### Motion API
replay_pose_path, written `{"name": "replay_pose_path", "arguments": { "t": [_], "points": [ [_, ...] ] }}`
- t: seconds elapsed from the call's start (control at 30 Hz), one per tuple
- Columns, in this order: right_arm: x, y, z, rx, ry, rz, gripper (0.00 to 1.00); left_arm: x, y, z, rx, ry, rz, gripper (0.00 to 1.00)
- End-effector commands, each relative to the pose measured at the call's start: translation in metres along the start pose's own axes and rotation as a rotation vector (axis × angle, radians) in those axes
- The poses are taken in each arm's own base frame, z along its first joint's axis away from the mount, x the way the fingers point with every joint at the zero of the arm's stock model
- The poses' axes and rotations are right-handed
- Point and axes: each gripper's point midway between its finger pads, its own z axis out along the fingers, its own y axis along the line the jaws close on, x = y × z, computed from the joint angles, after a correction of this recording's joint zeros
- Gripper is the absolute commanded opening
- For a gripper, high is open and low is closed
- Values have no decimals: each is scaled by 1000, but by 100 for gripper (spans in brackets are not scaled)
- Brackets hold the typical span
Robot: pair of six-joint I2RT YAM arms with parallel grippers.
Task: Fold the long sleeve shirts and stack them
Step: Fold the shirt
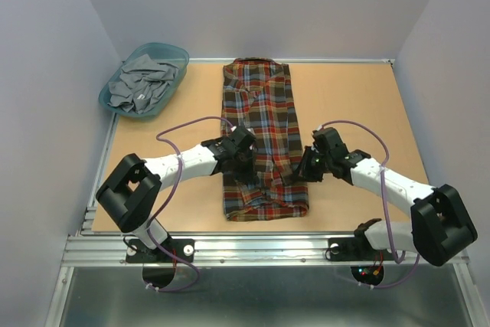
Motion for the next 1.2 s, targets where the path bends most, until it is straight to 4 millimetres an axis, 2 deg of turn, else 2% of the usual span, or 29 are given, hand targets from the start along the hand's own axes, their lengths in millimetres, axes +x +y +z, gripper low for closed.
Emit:
{"name": "replay_pose_path", "arguments": {
  "t": [0.0,0.1,0.2,0.27,0.3,0.33,0.37,0.43,0.5,0.57,0.6,0.63,0.7,0.83,0.93,1.03,1.17],
  "points": [
    [14,-19,4,55,46,4,1,16,7,0,-9,41,-4,3],
    [13,-24,8,79,47,1,1,21,11,8,-22,67,3,9],
    [12,-25,7,83,40,-8,4,22,11,9,-30,62,7,20],
    [9,-24,5,84,26,-18,14,19,15,8,-46,42,1,36],
    [6,-21,4,79,18,-31,17,17,13,5,-42,33,0,43],
    [4,-20,2,78,13,-37,24,13,12,3,-47,15,2,48],
    [-2,-15,-1,70,-6,-52,28,11,12,-1,-56,7,2,61],
    [-8,-9,-7,64,-28,-65,38,1,11,-8,-75,-39,5,74],
    [-21,0,-18,53,-83,-89,43,-10,10,-20,-95,-92,8,80],
    [-28,6,-27,46,-117,-110,43,-15,11,-33,-108,-123,9,80],
    [-28,3,-30,64,-119,-110,43,-20,15,-37,-130,-155,9,80],
    [-31,1,-32,83,-137,-109,49,-19,19,-39,-138,-160,8,81],
    [-28,-7,-32,108,-134,-107,51,-16,23,-44,-140,-167,7,81],
    [-12,-26,-31,160,-102,-62,61,7,48,-44,-170,-131,-6,82],
    [2,-45,-30,204,-89,-17,67,31,80,-44,-215,-111,-37,82],
    [15,-51,-28,202,-62,25,70,49,101,-42,-239,-80,-70,81],
    [31,-62,-22,215,-6,47,70,60,112,-38,-233,-67,-83,80]
  ]
}}
